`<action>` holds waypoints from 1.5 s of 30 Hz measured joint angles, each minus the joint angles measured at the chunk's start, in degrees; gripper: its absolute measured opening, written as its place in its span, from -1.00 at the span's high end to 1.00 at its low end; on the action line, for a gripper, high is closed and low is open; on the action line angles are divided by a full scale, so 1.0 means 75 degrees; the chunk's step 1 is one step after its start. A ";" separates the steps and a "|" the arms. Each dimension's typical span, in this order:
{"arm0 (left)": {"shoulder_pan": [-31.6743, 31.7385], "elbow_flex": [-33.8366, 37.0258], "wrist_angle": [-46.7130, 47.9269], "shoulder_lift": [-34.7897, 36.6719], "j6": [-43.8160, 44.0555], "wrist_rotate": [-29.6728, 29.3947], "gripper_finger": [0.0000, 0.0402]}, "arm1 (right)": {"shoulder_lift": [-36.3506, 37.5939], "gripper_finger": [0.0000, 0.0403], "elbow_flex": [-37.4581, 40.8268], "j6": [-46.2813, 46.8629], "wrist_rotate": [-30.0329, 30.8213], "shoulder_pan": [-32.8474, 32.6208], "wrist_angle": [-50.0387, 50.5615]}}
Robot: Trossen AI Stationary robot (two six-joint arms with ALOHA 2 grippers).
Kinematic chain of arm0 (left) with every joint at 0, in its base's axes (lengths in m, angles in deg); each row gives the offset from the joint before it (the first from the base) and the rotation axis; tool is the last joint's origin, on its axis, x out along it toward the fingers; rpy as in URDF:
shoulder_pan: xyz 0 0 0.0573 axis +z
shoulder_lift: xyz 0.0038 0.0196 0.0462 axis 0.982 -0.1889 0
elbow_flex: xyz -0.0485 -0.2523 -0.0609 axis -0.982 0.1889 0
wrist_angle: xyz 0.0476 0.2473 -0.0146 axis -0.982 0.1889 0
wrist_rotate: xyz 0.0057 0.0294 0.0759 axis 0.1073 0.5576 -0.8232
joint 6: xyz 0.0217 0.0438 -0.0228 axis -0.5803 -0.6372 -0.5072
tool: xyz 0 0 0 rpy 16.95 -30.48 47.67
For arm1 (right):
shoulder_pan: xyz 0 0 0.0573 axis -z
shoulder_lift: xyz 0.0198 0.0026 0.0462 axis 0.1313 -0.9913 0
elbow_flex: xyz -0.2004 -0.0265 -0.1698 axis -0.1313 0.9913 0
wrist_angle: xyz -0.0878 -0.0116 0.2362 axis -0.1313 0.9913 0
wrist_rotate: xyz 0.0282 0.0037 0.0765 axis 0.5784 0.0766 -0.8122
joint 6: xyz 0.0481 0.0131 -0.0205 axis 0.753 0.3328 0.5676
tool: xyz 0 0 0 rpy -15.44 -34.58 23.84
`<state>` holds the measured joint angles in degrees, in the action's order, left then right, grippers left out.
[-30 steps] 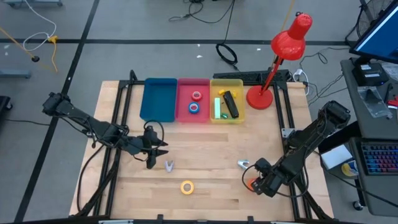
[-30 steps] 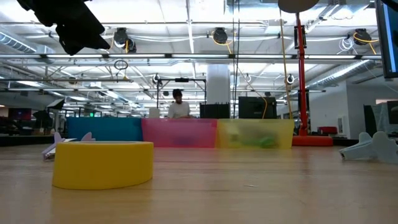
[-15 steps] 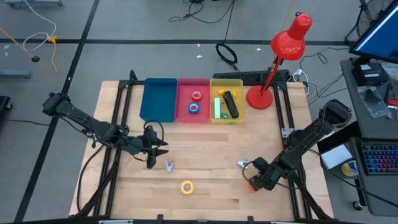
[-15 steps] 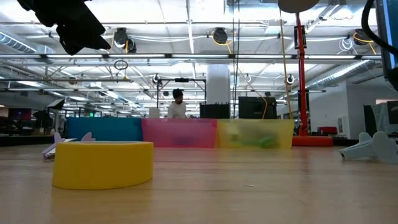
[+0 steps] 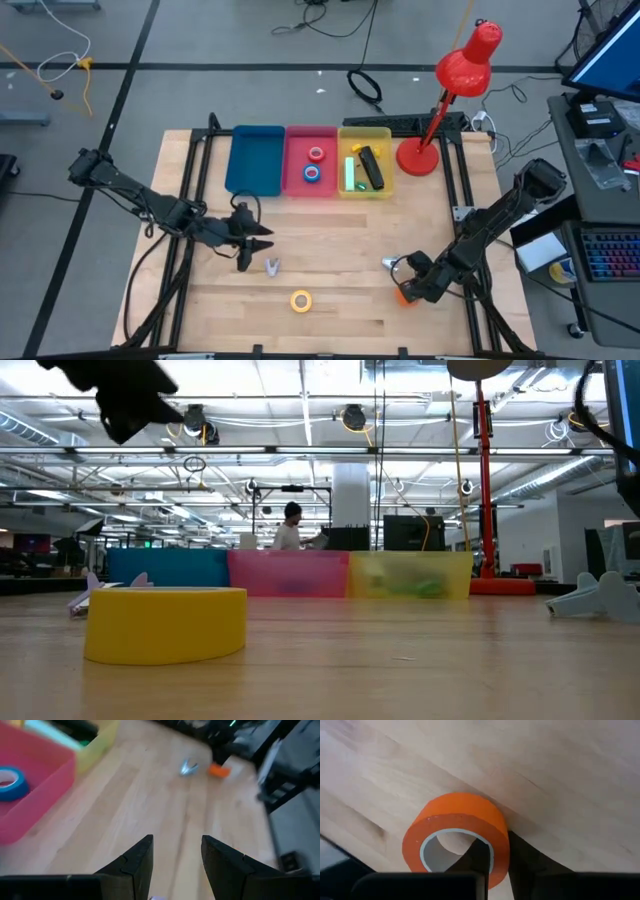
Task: Pick and place Stapler, Stapler remover, tape
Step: Put the orange tape into the red bin
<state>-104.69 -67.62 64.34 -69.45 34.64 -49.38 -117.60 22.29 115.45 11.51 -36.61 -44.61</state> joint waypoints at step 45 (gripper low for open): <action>0.2975 -0.1381 -0.6388 -0.3346 0.0055 0.2848 0.16 | 0.0147 0.85 -0.0920 -0.6482 -0.0399 0.6295 -0.7224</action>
<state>-82.38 -77.98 16.43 -94.55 35.05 -28.02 -116.50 15.39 66.84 8.52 10.60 -98.79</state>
